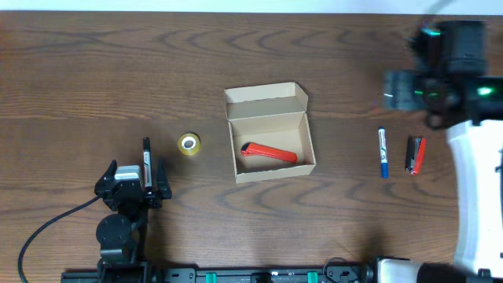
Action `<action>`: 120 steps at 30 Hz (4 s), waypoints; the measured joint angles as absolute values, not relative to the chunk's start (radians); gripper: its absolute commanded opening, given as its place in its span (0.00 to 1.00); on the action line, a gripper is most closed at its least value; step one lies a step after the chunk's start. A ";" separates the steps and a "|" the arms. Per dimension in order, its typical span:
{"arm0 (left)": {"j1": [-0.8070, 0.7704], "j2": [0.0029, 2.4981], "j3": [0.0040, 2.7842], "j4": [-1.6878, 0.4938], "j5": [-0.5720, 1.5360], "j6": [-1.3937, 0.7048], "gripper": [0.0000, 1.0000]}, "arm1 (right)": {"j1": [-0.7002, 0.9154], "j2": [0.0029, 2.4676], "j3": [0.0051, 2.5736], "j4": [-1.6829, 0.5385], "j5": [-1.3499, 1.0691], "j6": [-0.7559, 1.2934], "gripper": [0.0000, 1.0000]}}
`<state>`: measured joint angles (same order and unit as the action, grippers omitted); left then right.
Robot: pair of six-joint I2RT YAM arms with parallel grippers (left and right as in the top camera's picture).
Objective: Pack container
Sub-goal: 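Open right gripper and withdraw it back to the right, then grasp the blue-capped whiteboard marker with the right gripper and lift, then move the marker over the box and release it inside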
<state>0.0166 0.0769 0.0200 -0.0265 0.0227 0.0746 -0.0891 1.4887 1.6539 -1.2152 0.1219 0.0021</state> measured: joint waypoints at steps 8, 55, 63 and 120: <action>0.017 0.076 0.020 -0.027 0.023 0.074 0.95 | -0.260 1.529 1.550 -1.229 0.071 0.042 0.85; 0.017 0.077 0.020 -0.027 0.023 0.026 0.95 | -0.239 1.871 1.200 -0.907 0.004 -0.114 0.74; 0.017 0.077 0.020 -0.027 0.023 0.025 0.95 | -0.239 1.938 1.204 -0.891 0.012 -0.115 0.72; 0.017 0.077 0.020 -0.027 0.023 0.025 0.95 | 0.481 1.712 1.588 -1.274 -0.358 -1.123 0.01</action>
<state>0.0166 0.0769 0.0200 -0.0265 0.0227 0.0254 0.4808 1.7119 1.5879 -1.2739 -0.3576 -1.1233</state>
